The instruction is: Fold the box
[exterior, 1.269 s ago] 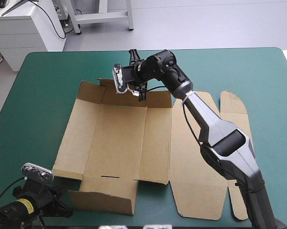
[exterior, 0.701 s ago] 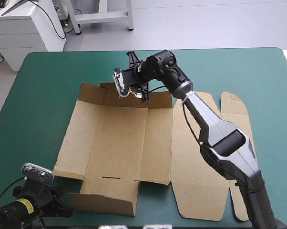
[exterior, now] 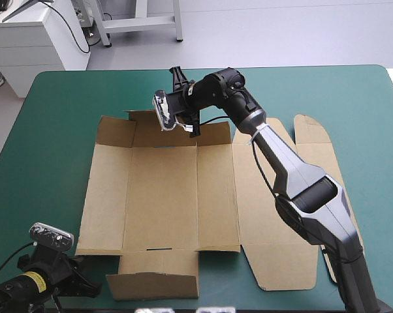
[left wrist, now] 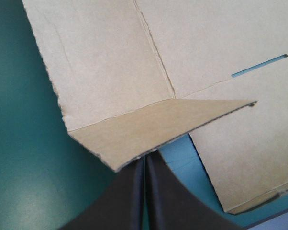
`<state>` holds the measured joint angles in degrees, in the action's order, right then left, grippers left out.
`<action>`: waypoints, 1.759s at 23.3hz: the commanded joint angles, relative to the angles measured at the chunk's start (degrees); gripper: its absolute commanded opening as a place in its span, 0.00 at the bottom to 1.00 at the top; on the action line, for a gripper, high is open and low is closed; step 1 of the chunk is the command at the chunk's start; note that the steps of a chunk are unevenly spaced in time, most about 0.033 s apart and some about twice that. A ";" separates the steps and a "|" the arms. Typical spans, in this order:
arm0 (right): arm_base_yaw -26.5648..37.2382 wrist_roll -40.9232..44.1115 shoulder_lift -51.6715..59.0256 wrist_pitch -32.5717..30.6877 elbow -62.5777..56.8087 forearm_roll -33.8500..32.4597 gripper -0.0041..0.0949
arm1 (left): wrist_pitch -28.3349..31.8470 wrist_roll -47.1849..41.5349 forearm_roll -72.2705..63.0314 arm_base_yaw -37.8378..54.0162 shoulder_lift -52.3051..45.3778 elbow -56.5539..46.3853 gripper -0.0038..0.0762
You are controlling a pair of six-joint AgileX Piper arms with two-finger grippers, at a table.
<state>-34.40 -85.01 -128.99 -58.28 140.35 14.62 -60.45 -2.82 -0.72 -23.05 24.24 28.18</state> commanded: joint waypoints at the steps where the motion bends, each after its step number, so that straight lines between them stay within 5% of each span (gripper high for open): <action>1: 0.37 3.91 3.81 4.37 1.63 1.00 0.15 | 2.46 -0.38 -0.12 -0.15 0.41 1.34 0.04; 7: 0.37 6.63 3.81 3.92 1.63 -0.20 0.71 | 2.46 -0.38 -0.12 -0.15 0.41 1.34 0.04; 9: 0.37 7.35 3.81 2.94 1.63 -0.55 0.76 | 2.46 -0.38 -0.12 -0.15 0.41 1.34 0.04; 15: 0.37 18.89 4.87 -0.65 1.63 -5.23 0.53 | 2.46 -0.38 -0.12 -0.15 0.41 1.34 0.04; 19: 0.53 22.59 6.92 -7.26 1.63 -10.41 0.03 | 2.46 -0.38 -0.12 -0.15 0.41 1.34 0.04; 24: 2.98 42.25 10.18 -6.83 1.63 -12.40 0.04 | 2.46 -0.26 0.04 -0.15 0.41 1.34 0.04; 31: 8.75 72.94 16.63 -13.01 1.63 -24.28 0.04 | 2.67 -0.26 0.30 -0.15 0.41 1.34 0.04; 41: 13.07 73.41 25.97 -13.11 -7.69 -24.47 0.04 | 2.77 -0.04 0.72 -0.15 0.41 1.34 0.04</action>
<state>-23.25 -10.26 -107.81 -71.64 136.12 -8.76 -60.45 -2.78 0.00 -23.05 24.24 28.18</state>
